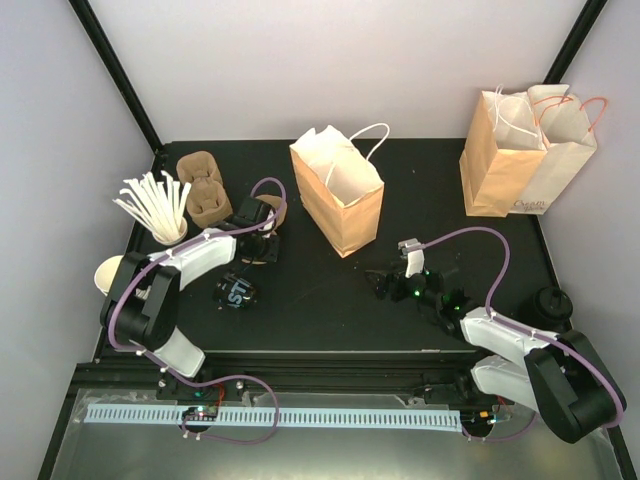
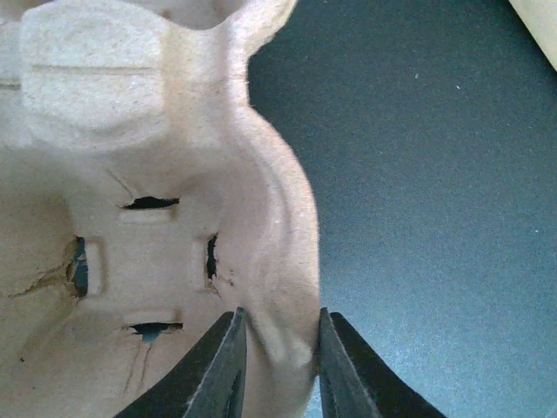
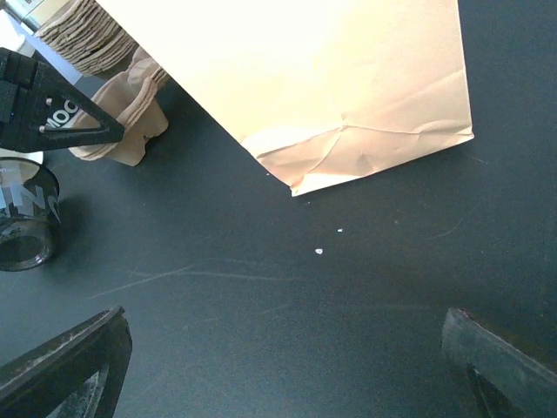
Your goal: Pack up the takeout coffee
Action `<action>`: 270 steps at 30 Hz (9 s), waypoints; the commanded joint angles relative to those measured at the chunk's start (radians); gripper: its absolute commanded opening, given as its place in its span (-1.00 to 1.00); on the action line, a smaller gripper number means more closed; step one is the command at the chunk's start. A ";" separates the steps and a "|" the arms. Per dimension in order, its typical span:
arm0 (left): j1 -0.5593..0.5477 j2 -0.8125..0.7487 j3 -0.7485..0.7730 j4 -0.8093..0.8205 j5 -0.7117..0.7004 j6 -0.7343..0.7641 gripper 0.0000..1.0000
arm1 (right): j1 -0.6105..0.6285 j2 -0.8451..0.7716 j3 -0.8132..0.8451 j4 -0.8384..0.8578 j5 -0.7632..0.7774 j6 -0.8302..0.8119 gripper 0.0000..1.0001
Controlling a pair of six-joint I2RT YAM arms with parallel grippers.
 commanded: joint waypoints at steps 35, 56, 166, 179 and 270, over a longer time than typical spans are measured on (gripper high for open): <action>-0.008 -0.067 -0.016 0.021 0.040 -0.031 -0.61 | 0.005 0.009 0.003 0.023 0.000 -0.018 0.99; -0.008 -0.033 -0.009 0.023 0.052 -0.015 -0.20 | 0.005 -0.014 0.006 -0.002 0.006 -0.019 0.99; -0.005 -0.532 -0.057 -0.248 0.353 -0.059 -0.86 | 0.453 0.602 0.268 0.301 0.178 0.611 -0.46; -0.005 -0.606 0.065 -0.350 0.275 0.009 -0.79 | 0.451 0.560 0.285 0.246 0.207 0.547 -0.40; -0.009 -0.434 -0.224 -0.032 0.558 -0.160 -0.91 | 0.520 0.663 0.427 0.291 0.077 0.480 0.92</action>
